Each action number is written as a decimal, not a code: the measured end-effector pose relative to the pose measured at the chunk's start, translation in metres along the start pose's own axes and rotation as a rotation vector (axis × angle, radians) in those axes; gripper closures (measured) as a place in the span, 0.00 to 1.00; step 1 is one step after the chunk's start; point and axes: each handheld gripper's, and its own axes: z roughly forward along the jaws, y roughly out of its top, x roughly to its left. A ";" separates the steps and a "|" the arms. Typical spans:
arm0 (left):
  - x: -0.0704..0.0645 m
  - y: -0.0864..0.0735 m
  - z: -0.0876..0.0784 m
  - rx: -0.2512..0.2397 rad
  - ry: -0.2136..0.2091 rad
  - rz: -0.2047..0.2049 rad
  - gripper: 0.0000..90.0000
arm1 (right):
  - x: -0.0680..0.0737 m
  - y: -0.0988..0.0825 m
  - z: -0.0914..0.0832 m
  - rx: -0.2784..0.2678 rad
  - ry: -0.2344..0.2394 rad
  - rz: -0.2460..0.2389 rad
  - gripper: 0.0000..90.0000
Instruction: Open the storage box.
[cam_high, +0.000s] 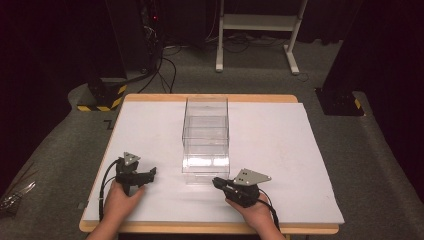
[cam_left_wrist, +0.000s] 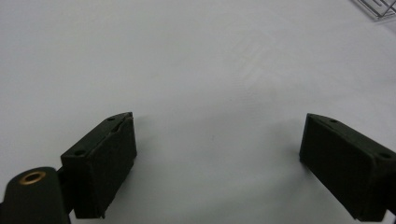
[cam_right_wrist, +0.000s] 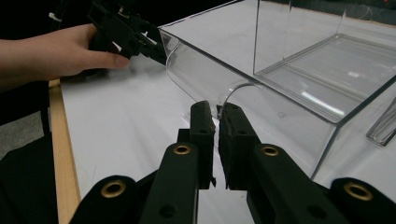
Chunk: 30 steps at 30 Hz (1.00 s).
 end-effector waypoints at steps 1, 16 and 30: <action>0.000 0.000 0.000 0.000 0.000 0.000 0.13 | 0.001 0.000 -0.001 -0.001 0.003 0.000 0.94; 0.000 0.000 0.000 0.001 -0.001 0.000 0.13 | 0.009 -0.005 -0.005 -0.015 0.034 -0.010 0.95; 0.000 0.000 0.000 0.000 0.000 0.000 0.13 | 0.013 -0.007 -0.008 -0.013 0.040 -0.030 0.94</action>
